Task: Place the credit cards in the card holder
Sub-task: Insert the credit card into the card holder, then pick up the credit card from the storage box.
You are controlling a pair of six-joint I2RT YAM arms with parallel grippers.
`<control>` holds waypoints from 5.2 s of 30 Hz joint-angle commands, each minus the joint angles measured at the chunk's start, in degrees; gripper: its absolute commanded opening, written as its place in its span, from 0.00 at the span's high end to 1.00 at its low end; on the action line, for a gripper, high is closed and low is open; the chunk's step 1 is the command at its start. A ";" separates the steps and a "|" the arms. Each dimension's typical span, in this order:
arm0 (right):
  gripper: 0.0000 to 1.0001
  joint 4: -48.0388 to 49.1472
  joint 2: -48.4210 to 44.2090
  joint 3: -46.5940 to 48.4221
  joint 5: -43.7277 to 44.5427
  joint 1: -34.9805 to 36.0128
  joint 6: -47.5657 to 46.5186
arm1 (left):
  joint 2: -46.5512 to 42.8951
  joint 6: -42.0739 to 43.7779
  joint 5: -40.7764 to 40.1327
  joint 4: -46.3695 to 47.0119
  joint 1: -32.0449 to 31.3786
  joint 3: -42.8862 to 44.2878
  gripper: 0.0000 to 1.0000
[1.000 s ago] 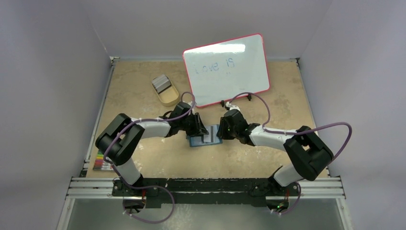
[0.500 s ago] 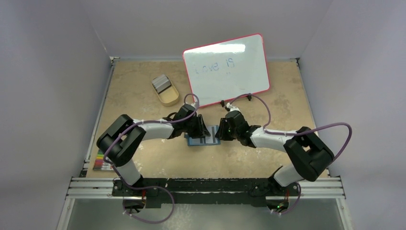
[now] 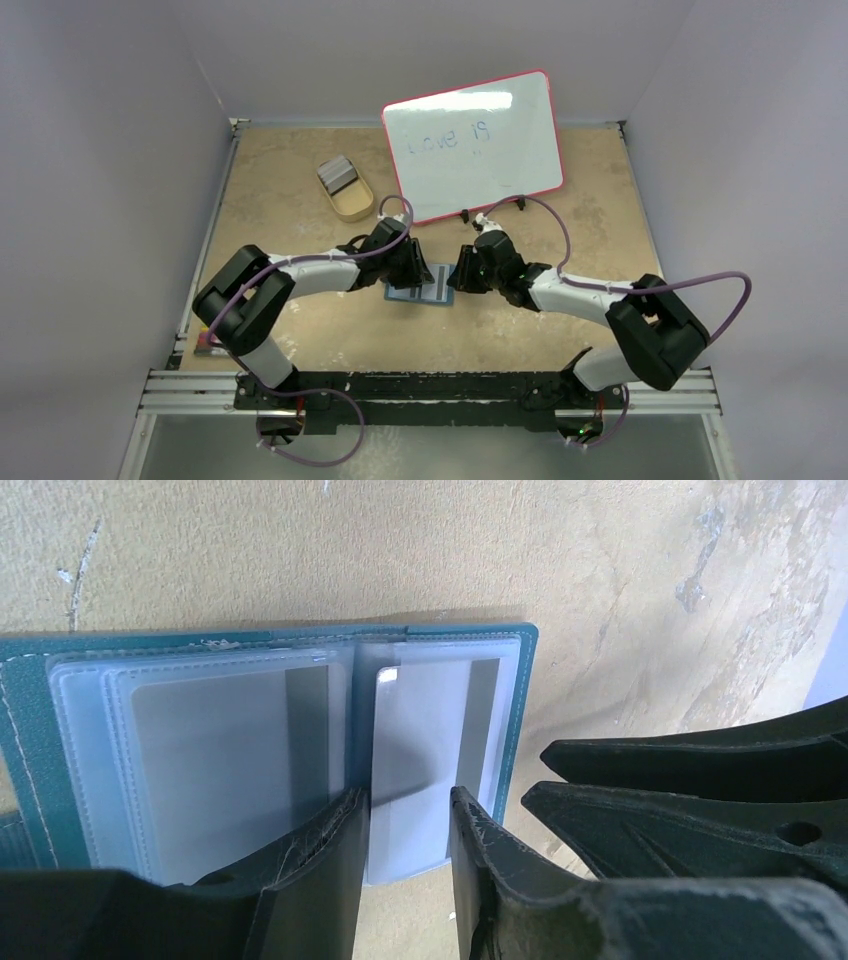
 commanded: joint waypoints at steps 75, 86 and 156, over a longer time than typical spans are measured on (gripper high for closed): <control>0.60 -13.74 -15.47 8.96 7.86 0.18 -6.16 | 18.91 70.36 -33.31 -29.50 22.78 53.27 0.46; 0.60 -13.64 -13.60 10.13 7.77 0.18 -5.96 | 25.27 73.77 -34.40 -28.71 24.09 56.07 0.42; 0.60 -13.07 -12.94 8.92 7.94 0.17 -5.46 | 29.55 76.35 -37.99 -33.24 22.29 61.12 0.89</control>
